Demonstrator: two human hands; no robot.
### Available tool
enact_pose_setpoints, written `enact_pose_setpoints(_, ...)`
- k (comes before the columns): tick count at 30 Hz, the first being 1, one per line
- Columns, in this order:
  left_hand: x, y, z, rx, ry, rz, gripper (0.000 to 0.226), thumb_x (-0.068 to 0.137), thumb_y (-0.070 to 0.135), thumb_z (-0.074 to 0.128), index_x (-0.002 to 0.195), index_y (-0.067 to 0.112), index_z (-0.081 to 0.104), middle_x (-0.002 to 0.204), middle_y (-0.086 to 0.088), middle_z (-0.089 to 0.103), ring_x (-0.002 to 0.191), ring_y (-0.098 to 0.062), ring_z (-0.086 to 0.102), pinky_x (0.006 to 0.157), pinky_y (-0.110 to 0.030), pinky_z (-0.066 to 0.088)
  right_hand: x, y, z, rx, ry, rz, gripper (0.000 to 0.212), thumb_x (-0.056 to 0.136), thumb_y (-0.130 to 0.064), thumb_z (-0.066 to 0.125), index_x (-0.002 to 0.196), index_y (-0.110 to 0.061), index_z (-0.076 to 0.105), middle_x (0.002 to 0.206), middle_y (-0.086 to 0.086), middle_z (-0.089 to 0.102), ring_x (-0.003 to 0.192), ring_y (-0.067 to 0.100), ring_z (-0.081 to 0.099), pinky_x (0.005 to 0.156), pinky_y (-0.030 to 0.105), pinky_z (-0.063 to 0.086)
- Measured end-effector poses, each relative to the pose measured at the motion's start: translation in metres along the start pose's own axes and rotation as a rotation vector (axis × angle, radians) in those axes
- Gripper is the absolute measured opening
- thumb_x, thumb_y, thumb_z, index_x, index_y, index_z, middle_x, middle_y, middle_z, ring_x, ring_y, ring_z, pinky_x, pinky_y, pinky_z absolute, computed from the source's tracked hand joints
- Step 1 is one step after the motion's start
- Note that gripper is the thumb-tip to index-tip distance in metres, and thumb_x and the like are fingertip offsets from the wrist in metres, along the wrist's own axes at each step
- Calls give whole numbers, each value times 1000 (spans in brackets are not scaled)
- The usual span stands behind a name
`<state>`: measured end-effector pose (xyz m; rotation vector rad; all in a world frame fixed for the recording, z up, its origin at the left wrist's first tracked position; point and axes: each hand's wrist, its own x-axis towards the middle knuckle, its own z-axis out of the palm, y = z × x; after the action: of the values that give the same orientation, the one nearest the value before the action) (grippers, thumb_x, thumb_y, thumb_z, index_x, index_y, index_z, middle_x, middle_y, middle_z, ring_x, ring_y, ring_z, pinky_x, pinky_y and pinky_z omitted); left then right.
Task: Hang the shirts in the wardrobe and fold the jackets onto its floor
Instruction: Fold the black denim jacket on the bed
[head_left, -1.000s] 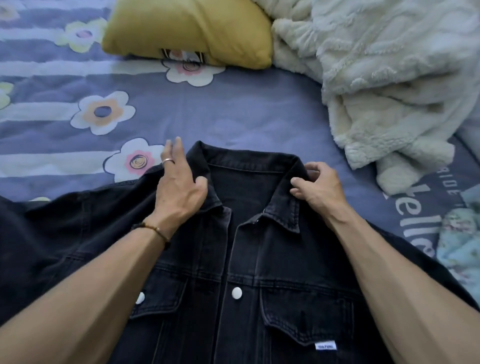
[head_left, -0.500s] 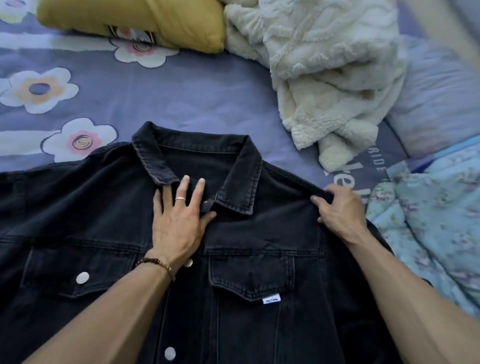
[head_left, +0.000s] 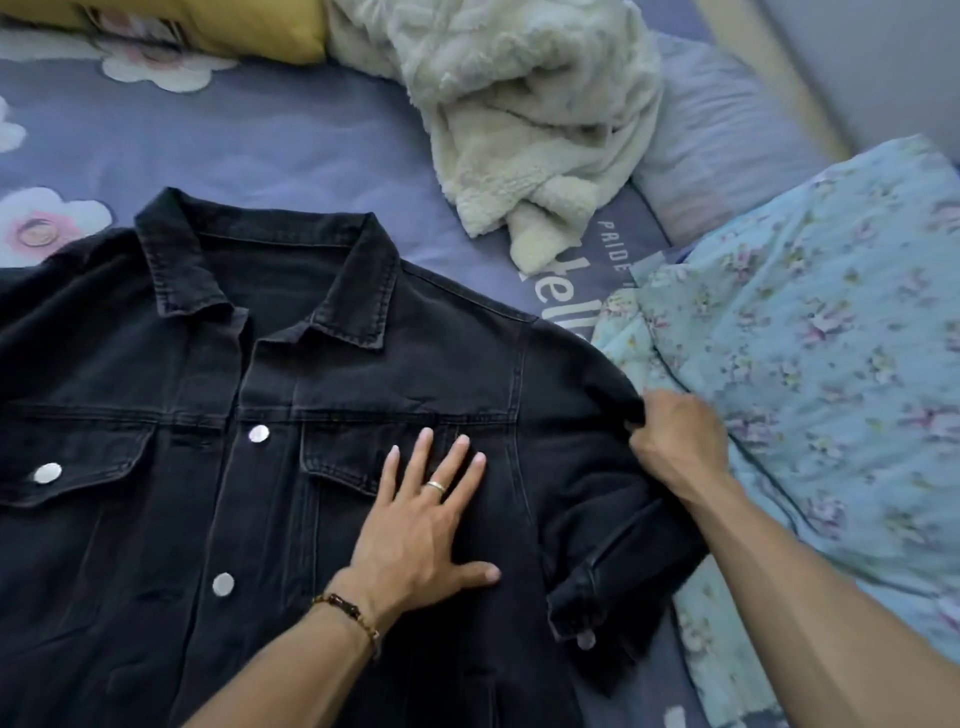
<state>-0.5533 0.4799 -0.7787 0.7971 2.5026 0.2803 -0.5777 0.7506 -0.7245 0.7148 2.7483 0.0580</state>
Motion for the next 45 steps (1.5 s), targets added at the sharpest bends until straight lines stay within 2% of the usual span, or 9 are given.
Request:
enact_pose_setpoints(7, -6, 23, 4, 105, 18, -149, 118, 76, 75, 58, 151, 30, -21, 160, 6, -25, 143, -36, -32, 113, -64, -15, -35, 37, 0, 474, -171, 349, 93, 71, -53, 77, 139, -8, 33, 134, 19, 53, 121, 38, 53, 94, 44, 47)
enact_pose_setpoints(12, -18, 34, 5, 12, -9, -188, 100, 88, 62, 55, 154, 32, -14, 163, 8, -18, 145, -34, -28, 116, -66, -3, -61, 44, 4, 527, -177, 351, 42, 81, -23, 68, 114, -8, 46, 118, 17, 60, 107, 37, 56, 81, 39, 48)
enact_pose_setpoints(17, -24, 44, -17, -299, 117, -196, 67, 94, 63, 41, 150, 25, 38, 161, 7, 25, 151, -28, 7, 119, -54, 13, -55, 4, -32, 737, -131, 262, 65, 65, -33, 75, 121, -6, 55, 114, 14, 64, 106, 33, 61, 84, 37, 51)
enact_pose_setpoints(21, -57, 77, -48, -973, 51, -75, 74, 70, 77, 50, 125, 29, 63, 116, 7, 69, 106, -2, 63, 94, -23, 49, -79, -31, -49, 1109, -363, 305, 40, 66, -25, 74, 96, -2, 63, 81, 13, 62, 69, 26, 60, 56, 30, 46)
enact_pose_setpoints(25, -82, 60, -61, -1276, 76, -259, 50, 59, 28, 71, 108, 24, 61, 99, -3, 73, 90, -21, 70, 84, -41, 58, -97, -84, -54, 1344, -488, 256, 43, 88, -42, 66, 113, -7, 60, 95, 13, 63, 60, 22, 60, 45, 25, 48)
enact_pose_setpoints(32, -156, -119, -76, -1401, 239, -851, 50, 52, 19, 86, 98, 7, 71, 77, -10, 70, 65, -23, 64, 59, -35, 54, -166, -145, 1, 594, -40, -221, 47, 95, -35, 52, 139, -17, 49, 135, 4, 50, 125, 23, 44, 103, 36, 37)
enact_pose_setpoints(36, -167, -137, -46, -1224, 190, -920, 43, 63, 33, 87, 100, 21, 69, 83, 0, 71, 73, -18, 63, 69, -30, 52, -194, -153, 39, 362, -68, -433, 56, 89, -37, 54, 141, -18, 48, 140, -1, 48, 133, 18, 39, 108, 38, 36)
enact_pose_setpoints(41, -154, -134, -35, -1057, 669, -1068, 35, 88, 17, 69, 119, 15, 54, 114, -8, 65, 105, -28, 60, 94, -38, 48, -184, -145, 52, 249, 92, -484, 63, 86, -46, 44, 140, -14, 51, 150, 9, 44, 141, 26, 37, 111, 45, 35)
enact_pose_setpoints(45, -162, -140, -31, -383, 661, -1043, 62, 87, 19, 66, 141, 6, 40, 137, -22, 45, 126, -41, 43, 100, -54, 40, -169, -130, 57, 143, -14, -431, 62, 93, -52, 34, 145, -20, 46, 152, 7, 41, 139, 24, 37, 111, 43, 35)
